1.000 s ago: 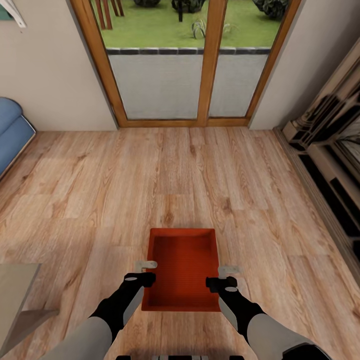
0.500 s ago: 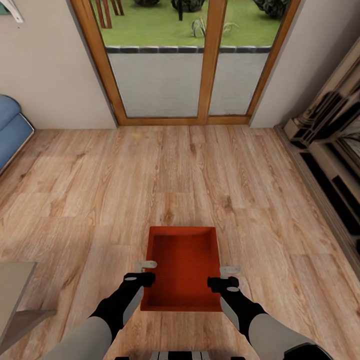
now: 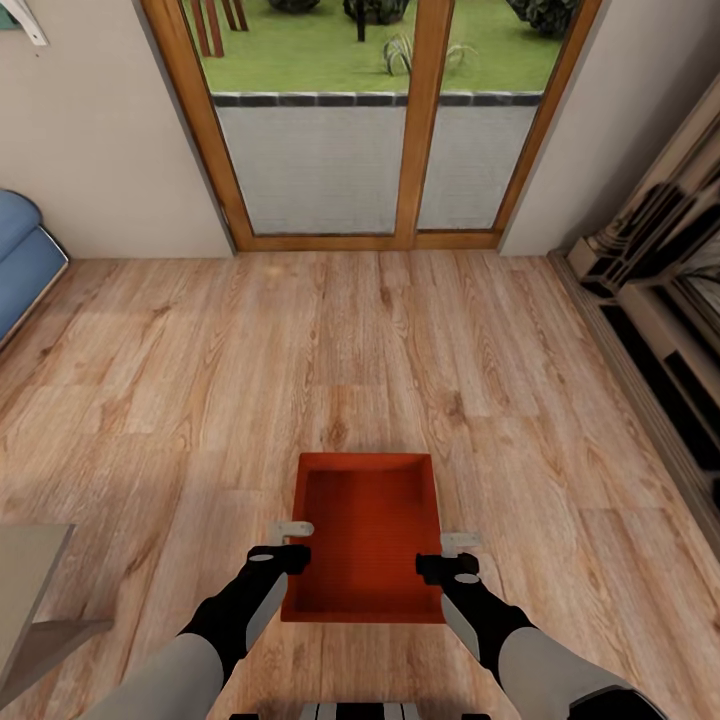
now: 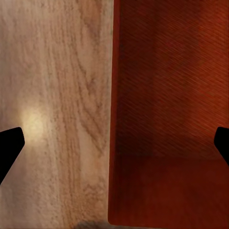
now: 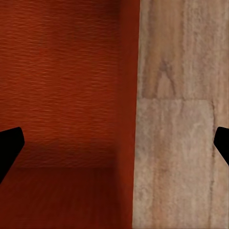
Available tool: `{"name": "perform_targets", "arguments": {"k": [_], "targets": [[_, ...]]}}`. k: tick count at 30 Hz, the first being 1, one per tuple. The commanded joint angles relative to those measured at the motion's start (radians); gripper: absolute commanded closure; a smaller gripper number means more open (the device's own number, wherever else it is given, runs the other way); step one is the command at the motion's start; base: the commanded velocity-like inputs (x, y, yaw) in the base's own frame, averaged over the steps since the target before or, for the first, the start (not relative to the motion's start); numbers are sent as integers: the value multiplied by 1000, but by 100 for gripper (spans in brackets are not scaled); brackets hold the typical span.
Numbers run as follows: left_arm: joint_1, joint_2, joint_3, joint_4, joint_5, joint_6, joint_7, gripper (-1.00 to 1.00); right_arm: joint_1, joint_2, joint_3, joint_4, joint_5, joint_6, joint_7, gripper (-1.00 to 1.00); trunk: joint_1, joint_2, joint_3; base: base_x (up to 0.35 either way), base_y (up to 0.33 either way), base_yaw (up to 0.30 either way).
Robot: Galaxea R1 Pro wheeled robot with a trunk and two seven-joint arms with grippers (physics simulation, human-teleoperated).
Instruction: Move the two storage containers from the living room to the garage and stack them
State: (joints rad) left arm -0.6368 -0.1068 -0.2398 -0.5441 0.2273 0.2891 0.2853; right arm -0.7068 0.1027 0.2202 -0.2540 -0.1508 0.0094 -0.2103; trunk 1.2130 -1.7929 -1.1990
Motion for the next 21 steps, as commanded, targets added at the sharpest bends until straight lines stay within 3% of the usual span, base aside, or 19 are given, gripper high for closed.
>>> {"name": "perform_targets", "arguments": {"k": [1,15,21], "targets": [[-1,1,-7,-1,11,4,9,-100,0,-1,9,-1,-10,1,-6,-100,0,0,-1,0,0,0],[0,1,-7,0,10,4,9,-100,0,-1,10,-1,-10,-2,-6,-100,0,0,-1,0,0,0],[-1,1,-7,0,11,4,9,-100,0,-1,9,-1,-10,-2,-6,-100,23,-42,-19,0,0,0]]}}
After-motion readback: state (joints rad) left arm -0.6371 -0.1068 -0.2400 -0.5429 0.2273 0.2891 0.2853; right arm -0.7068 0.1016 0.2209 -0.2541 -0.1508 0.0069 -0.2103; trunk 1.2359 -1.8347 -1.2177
